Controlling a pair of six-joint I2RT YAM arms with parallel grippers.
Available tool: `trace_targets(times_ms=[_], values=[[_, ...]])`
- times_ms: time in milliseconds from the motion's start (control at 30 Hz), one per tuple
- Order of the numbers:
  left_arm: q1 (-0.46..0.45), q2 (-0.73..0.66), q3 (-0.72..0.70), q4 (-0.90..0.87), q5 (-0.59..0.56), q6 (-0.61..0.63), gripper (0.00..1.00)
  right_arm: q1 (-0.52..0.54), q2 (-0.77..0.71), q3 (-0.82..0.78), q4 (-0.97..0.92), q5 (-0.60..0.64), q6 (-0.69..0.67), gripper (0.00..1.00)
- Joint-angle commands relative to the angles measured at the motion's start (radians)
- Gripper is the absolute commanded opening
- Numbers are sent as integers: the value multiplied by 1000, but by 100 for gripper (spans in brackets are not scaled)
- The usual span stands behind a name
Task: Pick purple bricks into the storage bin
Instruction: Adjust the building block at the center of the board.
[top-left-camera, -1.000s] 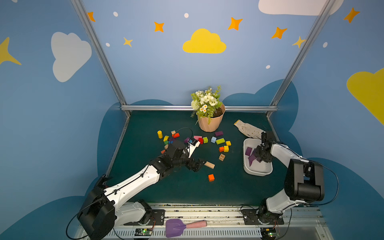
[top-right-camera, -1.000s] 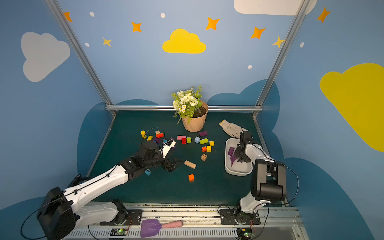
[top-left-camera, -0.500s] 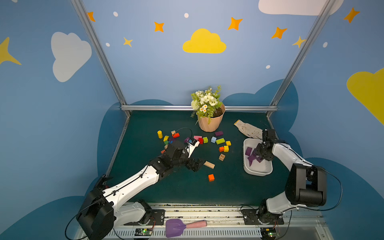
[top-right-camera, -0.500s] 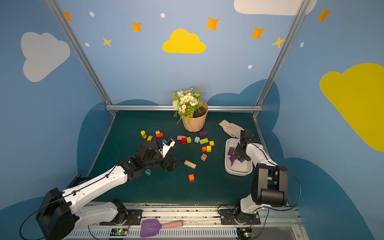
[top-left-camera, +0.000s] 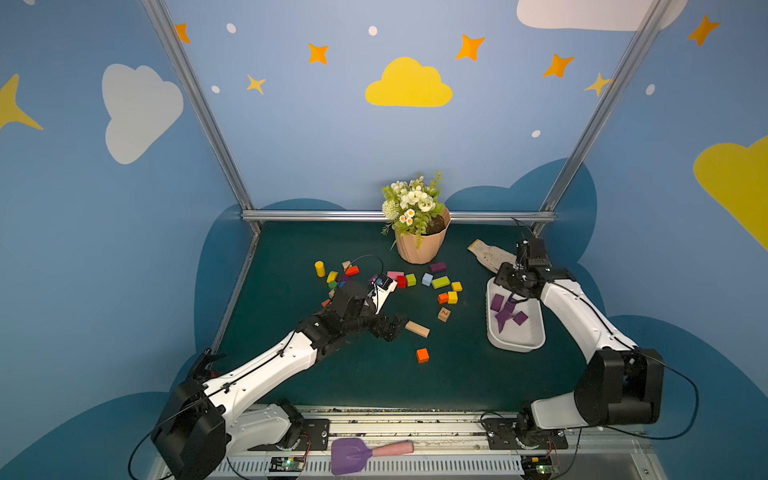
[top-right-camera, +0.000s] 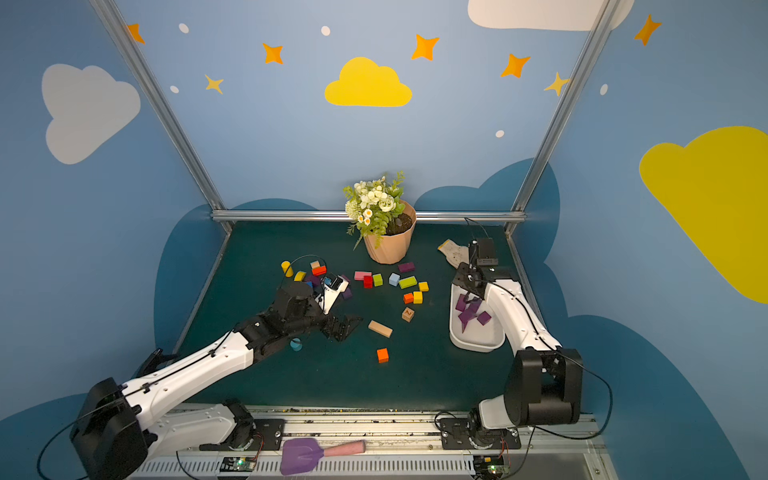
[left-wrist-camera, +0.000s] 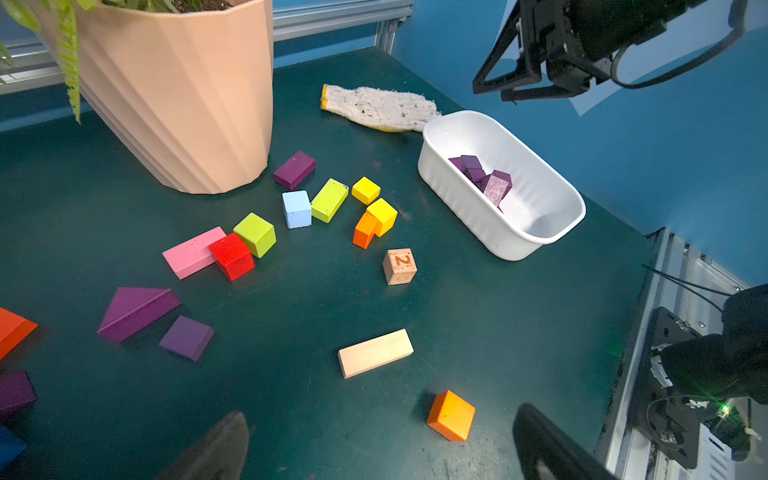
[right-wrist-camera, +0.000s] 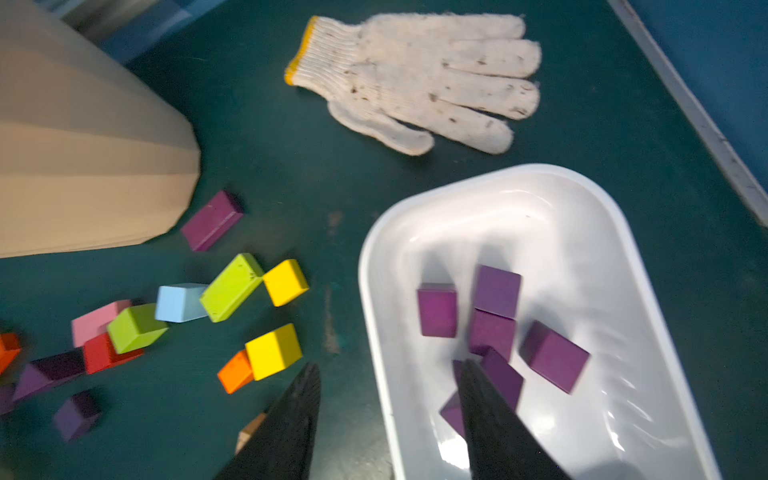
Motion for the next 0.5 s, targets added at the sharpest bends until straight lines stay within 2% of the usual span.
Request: trace_targets(times_ms=[0,233,467], values=[[-2,-21,23,-9,-17,14,100,43,82,73,52,-80,54,55],[-2,-27,21,-17,-39,28,100,68,314,233,97,-201,178,43],[-2,-32,18,-18,-71,33,100,65,501,362,147,-291,288,20]])
